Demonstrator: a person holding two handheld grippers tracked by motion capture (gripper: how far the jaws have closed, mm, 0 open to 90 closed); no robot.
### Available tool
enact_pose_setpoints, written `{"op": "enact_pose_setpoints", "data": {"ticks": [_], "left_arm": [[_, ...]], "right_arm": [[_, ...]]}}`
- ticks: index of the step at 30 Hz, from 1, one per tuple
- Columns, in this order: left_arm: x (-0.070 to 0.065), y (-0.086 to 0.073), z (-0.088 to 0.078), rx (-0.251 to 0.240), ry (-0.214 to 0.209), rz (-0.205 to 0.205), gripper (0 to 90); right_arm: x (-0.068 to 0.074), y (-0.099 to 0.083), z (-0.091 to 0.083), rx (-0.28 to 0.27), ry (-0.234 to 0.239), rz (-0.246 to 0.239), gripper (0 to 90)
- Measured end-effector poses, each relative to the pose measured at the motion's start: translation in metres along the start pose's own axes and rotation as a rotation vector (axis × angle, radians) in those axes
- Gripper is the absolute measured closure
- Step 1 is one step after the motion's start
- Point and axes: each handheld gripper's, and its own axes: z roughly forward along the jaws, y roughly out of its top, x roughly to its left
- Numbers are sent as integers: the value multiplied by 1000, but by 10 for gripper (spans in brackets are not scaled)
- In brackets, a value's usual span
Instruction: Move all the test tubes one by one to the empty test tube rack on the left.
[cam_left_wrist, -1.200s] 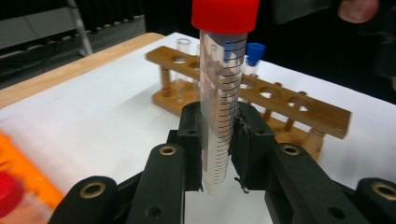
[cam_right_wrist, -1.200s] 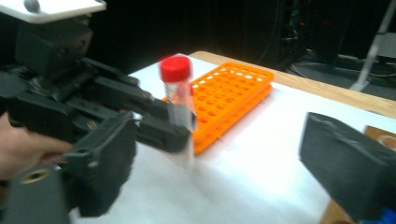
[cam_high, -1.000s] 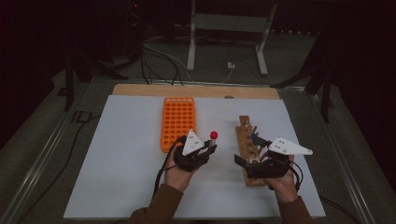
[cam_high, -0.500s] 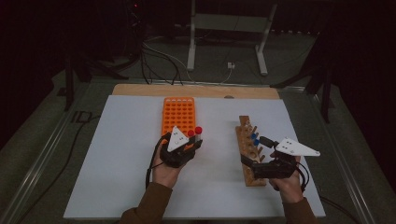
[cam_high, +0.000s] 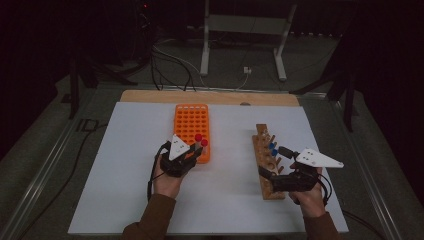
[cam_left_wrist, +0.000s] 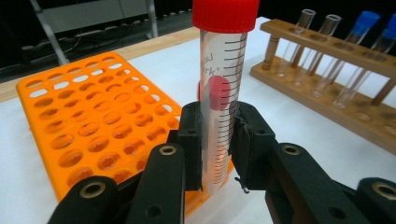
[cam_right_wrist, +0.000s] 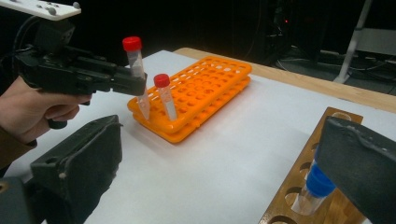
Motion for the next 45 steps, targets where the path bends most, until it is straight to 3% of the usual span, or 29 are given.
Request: {"op": "enact_pose_setpoints", "data": {"ticks": [12,27,30,33,38,45], "left_arm": [[3,1,14,-18,6,-13,752],[7,-2,12,-62,25,7,752],[9,-5,13,-60,37,-1,752],[14,-7,13,-71,43,-36,753],[16,-8,15,-81,32,-59,753],[14,-9,20,-88,22,-61,753]], "right_arm": [[-3,-3,-1,1,-2,10,6],[-2,-5,0,9,-1,11,7],[-3,-5,-1,7,0,11,7],[-3,-5,-1,6,0,11,7],[-3,-5,0,7,2,12,7],[-2,-6,0,8,4,12,7]]}}
